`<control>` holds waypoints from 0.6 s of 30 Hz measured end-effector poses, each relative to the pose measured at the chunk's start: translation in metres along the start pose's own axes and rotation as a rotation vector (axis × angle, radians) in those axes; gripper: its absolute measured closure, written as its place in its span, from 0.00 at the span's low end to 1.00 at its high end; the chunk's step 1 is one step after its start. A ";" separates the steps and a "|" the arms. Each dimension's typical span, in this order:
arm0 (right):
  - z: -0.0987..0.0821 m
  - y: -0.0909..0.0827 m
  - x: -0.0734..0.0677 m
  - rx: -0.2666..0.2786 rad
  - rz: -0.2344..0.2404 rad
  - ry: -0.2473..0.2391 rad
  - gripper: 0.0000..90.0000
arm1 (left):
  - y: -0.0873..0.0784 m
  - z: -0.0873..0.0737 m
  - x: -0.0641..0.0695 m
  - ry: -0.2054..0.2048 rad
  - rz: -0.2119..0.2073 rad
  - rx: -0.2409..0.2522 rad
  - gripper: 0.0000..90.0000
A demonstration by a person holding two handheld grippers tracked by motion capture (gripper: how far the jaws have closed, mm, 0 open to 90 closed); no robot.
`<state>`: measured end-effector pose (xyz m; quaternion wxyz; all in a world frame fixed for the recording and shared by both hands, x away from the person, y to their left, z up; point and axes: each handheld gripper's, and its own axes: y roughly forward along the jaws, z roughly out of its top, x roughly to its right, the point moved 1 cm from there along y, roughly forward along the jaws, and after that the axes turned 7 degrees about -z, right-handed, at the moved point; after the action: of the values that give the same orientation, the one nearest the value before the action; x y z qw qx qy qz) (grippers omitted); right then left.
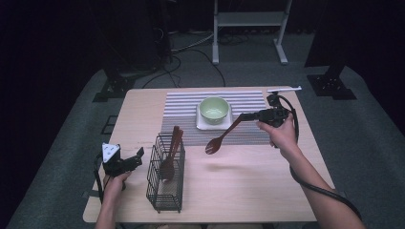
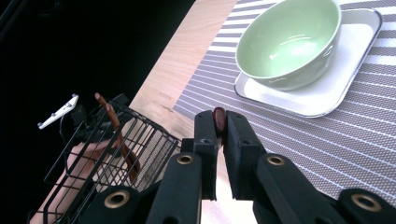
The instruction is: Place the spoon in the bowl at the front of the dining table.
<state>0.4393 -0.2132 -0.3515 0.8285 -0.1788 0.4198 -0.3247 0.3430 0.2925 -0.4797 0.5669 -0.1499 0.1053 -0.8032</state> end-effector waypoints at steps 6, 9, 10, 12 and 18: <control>0.004 0.000 0.005 0.006 -0.007 0.016 0.92 | 0.000 0.000 0.000 -0.003 -0.001 0.001 0.02; 0.006 0.001 0.008 0.011 -0.012 0.026 0.92 | 0.000 0.000 0.000 0.000 -0.001 0.001 0.02; 0.007 0.001 0.008 0.011 -0.013 0.030 0.92 | 0.000 0.000 0.000 -0.002 -0.001 0.001 0.02; 0.008 0.001 0.010 0.013 -0.017 0.030 0.92 | 0.000 0.000 0.000 -0.004 -0.002 0.001 0.02; 0.010 0.000 0.011 0.021 -0.020 0.034 0.92 | 0.000 0.000 0.000 -0.001 -0.001 0.001 0.02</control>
<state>0.4528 -0.2204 -0.3522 0.8198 -0.1685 0.4286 -0.3404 0.3429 0.2924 -0.4798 0.5667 -0.1501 0.1043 -0.8034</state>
